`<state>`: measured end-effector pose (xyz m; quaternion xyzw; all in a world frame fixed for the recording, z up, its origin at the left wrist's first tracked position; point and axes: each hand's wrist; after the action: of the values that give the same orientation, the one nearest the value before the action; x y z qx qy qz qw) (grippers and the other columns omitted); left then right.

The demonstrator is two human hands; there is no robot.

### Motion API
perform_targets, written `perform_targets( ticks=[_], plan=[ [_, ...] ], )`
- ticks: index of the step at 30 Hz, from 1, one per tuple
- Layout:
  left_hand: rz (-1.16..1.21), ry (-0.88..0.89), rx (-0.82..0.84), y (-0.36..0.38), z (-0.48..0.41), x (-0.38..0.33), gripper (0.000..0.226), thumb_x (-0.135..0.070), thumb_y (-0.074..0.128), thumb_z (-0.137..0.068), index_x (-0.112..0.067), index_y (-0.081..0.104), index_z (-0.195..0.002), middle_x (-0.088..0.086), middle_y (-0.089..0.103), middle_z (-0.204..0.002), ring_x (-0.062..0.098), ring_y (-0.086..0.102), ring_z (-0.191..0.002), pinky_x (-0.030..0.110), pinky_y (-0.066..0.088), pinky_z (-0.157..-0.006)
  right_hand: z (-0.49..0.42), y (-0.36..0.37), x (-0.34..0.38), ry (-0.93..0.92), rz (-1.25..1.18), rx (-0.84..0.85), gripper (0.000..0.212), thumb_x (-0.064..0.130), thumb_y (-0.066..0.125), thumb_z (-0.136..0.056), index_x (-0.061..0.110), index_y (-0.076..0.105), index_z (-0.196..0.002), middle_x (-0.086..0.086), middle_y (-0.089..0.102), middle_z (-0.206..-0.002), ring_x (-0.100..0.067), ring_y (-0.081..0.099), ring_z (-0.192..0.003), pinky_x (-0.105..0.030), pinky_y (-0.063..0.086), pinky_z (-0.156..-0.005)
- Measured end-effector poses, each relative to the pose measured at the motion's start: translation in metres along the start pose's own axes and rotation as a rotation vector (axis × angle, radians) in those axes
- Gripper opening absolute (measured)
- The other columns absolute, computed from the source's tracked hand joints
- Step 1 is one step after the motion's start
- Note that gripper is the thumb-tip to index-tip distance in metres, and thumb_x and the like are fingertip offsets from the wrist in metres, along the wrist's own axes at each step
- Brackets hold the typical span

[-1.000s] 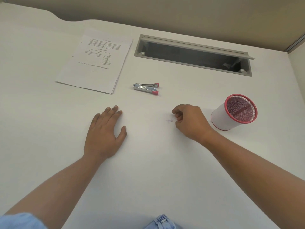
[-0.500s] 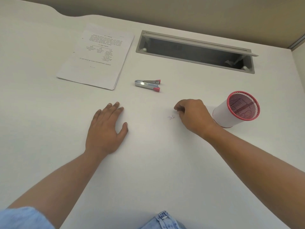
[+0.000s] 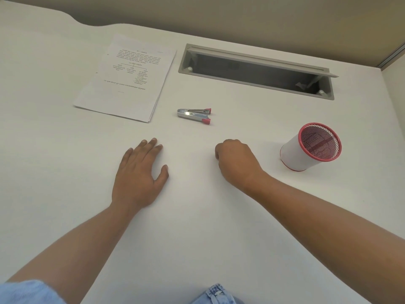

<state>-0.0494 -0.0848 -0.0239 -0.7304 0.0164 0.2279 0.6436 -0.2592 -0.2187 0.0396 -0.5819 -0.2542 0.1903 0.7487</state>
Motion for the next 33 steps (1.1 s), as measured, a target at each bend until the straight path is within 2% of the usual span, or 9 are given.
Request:
perform_targets(
  ticks=[5,9,12,16,19,21,25,30,33],
  plan=[
    [-0.005,0.002,0.004,0.000,0.000,0.000,0.060,-0.048,0.039,-0.093,-0.022,0.046,-0.146,-0.006,0.037,-0.161,0.015,0.029,-0.151,0.040,0.017,-0.125,-0.011,-0.001,0.000,0.033,0.047,0.015,0.020,-0.004,0.053,-0.073,0.007,0.065,-0.083,-0.011,0.068,-0.083,-0.030,0.061,-0.074,-0.030,0.045,-0.059],
    [0.001,-0.004,0.010,0.000,0.001,0.000,0.060,-0.049,0.038,-0.093,-0.023,0.046,-0.146,-0.007,0.037,-0.161,0.014,0.028,-0.151,0.041,0.017,-0.125,-0.014,0.000,-0.004,0.107,-0.077,0.018,0.016,0.004,0.058,-0.070,0.009,0.067,-0.081,-0.009,0.069,-0.082,-0.029,0.062,-0.076,-0.032,0.054,-0.065],
    [0.006,0.003,0.007,0.000,0.001,0.000,0.060,-0.049,0.039,-0.093,-0.023,0.046,-0.146,-0.007,0.037,-0.161,0.014,0.029,-0.151,0.041,0.017,-0.125,-0.011,-0.006,-0.017,0.344,-0.482,0.006,0.006,0.010,0.069,-0.064,0.013,0.071,-0.069,0.003,0.069,-0.072,-0.016,0.062,-0.069,-0.023,0.048,-0.059],
    [0.011,0.002,0.010,-0.001,0.000,-0.001,0.060,-0.050,0.038,-0.093,-0.022,0.047,-0.145,-0.006,0.038,-0.161,0.014,0.029,-0.151,0.041,0.017,-0.125,0.011,-0.029,-0.035,0.658,-1.356,-0.031,0.014,-0.006,0.068,-0.070,0.005,0.063,-0.063,-0.001,0.058,-0.059,-0.013,0.057,-0.057,-0.018,0.049,-0.055],
    [0.015,0.001,0.013,-0.002,0.001,-0.001,0.061,-0.050,0.037,-0.092,-0.022,0.047,-0.146,-0.006,0.038,-0.160,0.015,0.029,-0.151,0.041,0.017,-0.125,0.034,-0.057,-0.043,0.702,-1.758,-0.086,0.016,-0.011,0.064,-0.079,0.003,0.062,-0.070,-0.004,0.060,-0.068,-0.008,0.061,-0.058,-0.013,0.053,-0.055],
    [0.012,0.004,0.015,-0.002,0.001,-0.001,0.062,-0.050,0.036,-0.092,-0.022,0.047,-0.146,-0.006,0.038,-0.160,0.015,0.029,-0.151,0.041,0.016,-0.125,0.050,-0.080,-0.051,0.664,-1.848,-0.107,0.017,-0.009,0.061,-0.083,0.004,0.063,-0.071,-0.002,0.063,-0.063,-0.005,0.063,-0.054,-0.012,0.053,-0.054],
    [0.015,0.006,0.016,-0.003,0.001,-0.001,0.063,-0.052,0.035,-0.091,-0.022,0.047,-0.145,-0.006,0.039,-0.160,0.015,0.029,-0.151,0.041,0.017,-0.125,0.077,-0.127,-0.082,0.606,-1.693,-0.238,0.015,-0.005,0.063,-0.083,0.005,0.064,-0.072,0.002,0.065,-0.058,-0.005,0.063,-0.054,-0.011,0.052,-0.053],
    [-0.005,0.013,0.036,0.000,0.000,0.004,0.066,-0.054,0.034,-0.090,-0.022,0.047,-0.146,-0.006,0.039,-0.160,0.016,0.031,-0.150,0.044,0.020,-0.123,0.077,-0.144,-0.135,0.629,-1.026,-0.321,0.015,-0.008,0.069,-0.075,0.006,0.069,-0.068,-0.009,0.067,-0.070,-0.019,0.063,-0.065,-0.029,0.058,-0.068],
    [-0.015,0.008,0.043,0.001,-0.001,0.004,0.066,-0.055,0.033,-0.089,-0.023,0.046,-0.146,-0.007,0.038,-0.160,0.015,0.031,-0.150,0.043,0.020,-0.124,0.071,-0.138,-0.154,0.624,-0.654,-0.255,0.012,0.001,0.072,-0.072,0.012,0.072,-0.067,-0.007,0.070,-0.068,-0.019,0.061,-0.062,-0.027,0.049,-0.054]
  ],
)
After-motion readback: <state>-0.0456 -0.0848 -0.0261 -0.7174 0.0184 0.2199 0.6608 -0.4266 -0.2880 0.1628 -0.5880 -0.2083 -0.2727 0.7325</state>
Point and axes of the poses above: each hand's wrist, its own z-axis away from the middle knuckle, its own y-axis out of the palm, x = y × z
